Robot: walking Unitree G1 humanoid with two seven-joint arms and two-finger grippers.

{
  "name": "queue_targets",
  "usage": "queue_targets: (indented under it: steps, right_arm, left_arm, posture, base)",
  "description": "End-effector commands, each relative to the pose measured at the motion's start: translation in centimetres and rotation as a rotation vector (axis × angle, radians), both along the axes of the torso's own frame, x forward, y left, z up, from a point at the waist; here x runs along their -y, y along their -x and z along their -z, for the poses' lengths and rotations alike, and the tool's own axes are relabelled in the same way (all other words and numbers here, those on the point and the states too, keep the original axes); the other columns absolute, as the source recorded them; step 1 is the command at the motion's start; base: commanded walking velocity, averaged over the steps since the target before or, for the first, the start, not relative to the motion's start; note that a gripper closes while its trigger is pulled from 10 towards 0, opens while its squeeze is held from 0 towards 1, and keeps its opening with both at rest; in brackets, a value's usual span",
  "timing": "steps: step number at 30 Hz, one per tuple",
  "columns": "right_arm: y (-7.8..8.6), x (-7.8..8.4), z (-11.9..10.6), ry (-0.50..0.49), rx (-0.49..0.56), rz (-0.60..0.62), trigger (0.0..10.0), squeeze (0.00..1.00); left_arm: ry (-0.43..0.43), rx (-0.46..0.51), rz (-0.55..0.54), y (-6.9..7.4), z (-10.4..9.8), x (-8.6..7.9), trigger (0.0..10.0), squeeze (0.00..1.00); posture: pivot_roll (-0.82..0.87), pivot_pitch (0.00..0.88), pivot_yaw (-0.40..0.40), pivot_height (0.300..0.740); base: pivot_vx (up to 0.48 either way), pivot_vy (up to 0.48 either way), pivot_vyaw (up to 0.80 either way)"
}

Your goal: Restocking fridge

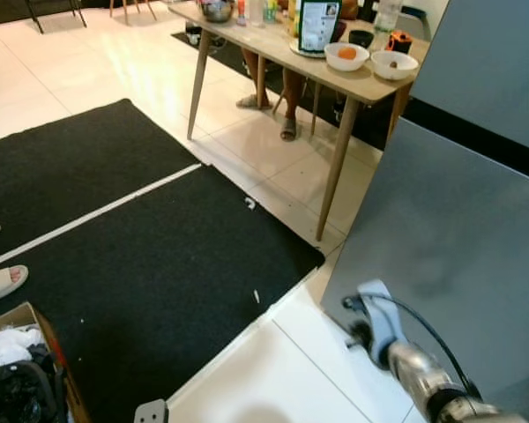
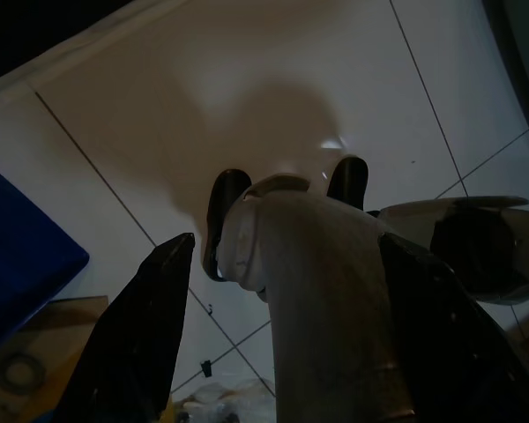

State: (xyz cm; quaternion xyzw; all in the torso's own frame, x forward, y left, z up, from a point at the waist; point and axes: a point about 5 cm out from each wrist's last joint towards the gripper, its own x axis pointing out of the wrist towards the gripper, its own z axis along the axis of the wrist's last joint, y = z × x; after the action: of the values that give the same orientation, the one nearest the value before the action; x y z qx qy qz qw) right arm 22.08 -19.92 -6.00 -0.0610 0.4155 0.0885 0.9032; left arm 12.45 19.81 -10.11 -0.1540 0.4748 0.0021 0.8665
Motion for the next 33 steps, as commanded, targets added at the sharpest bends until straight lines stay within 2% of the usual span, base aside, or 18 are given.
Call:
queue_targets:
  steps: [1, 2, 4, 6, 7, 9, 13, 16, 20, 31, 33]
  right_arm:
    - [3.3, 1.1, 1.8, 0.033, -0.133, 0.058, 10.0, 0.0]
    - [5.1, 1.8, 2.5, 0.074, -0.189, 0.054, 10.0, 0.0]
    - [5.1, 1.8, 2.5, 0.074, -0.189, 0.054, 10.0, 0.0]
    - [7.6, 2.5, 3.4, 0.137, -0.268, 0.024, 10.0, 0.0]
    - [7.6, 2.5, 3.4, 0.137, -0.268, 0.024, 10.0, 0.0]
    - [8.9, 2.9, 3.8, 0.162, -0.3, 0.022, 10.0, 0.0]
    - [8.8, 2.9, 3.8, 0.166, -0.295, 0.031, 10.0, 0.0]
    - [7.7, 2.8, 3.4, 0.173, -0.26, 0.02, 10.0, 0.0]
    - [7.0, 2.5, 3.2, 0.177, -0.243, 0.003, 10.0, 0.0]
    - [7.3, 1.9, 3.4, 0.135, -0.242, -0.025, 10.0, 0.0]
    - [7.4, 1.9, 3.4, 0.122, -0.246, -0.024, 10.0, 0.0]
  left_arm:
    - [0.0, -0.038, 0.021, 0.6, 0.3, 0.5, 10.0, 0.0]
    - [-0.003, -0.044, 0.034, 0.6, 0.3, 0.5, 10.0, 0.0]
    - [-0.003, -0.044, 0.034, 0.6, 0.3, 0.5, 10.0, 0.0]
    - [-0.005, -0.05, 0.052, 0.5, 0.3, 0.5, 10.0, 0.0]
    - [-0.005, -0.05, 0.052, 0.5, 0.3, 0.5, 10.0, 0.0]
    - [-0.002, -0.05, 0.075, 0.7, 0.3, 0.5, 10.0, 0.0]
    - [0.001, -0.053, 0.077, 0.9, 0.4, 0.5, 10.0, 0.0]
    - [0.005, -0.06, 0.083, 1.1, 0.4, 0.5, 10.0, 0.0]
    - [0.012, -0.058, 0.081, 1.0, 0.4, 0.6, 10.0, 0.0]
    - [0.02, -0.055, 0.088, 1.0, 0.4, 0.8, 10.0, 0.0]
    - [0.023, -0.057, 0.093, 1.0, 0.4, 0.8, 10.0, 0.0]
  posture:
    - [-0.03, 0.07, -0.063, 0.74]
    - [-0.03, 0.071, -0.06, 0.74]
    - [-0.03, 0.071, -0.06, 0.74]
    - [-0.03, 0.074, -0.057, 0.74]
    - [-0.03, 0.074, -0.057, 0.74]
    - [-0.03, 0.082, -0.053, 0.74]
    - [-0.03, 0.083, -0.049, 0.74]
    - [-0.03, 0.081, -0.046, 0.74]
    - [-0.03, 0.08, -0.047, 0.74]
    - [-0.03, 0.084, -0.047, 0.74]
    - [-0.03, 0.085, -0.045, 0.74]
  base:
    - [0.0, 0.0, 0.0]
    - [0.0, 0.0, 0.0]
    - [0.0, 0.0, 0.0]
    - [0.0, 0.0, 0.0]
    - [0.0, 0.0, 0.0]
    - [0.0, 0.0, 0.0]
    - [0.249, 0.0, 0.0]
    - [0.287, 0.0, 0.0]
    - [0.0, 0.0, 0.0]
    - [0.209, 0.0, 0.0]
    - [0.259, 0.0, 0.75]
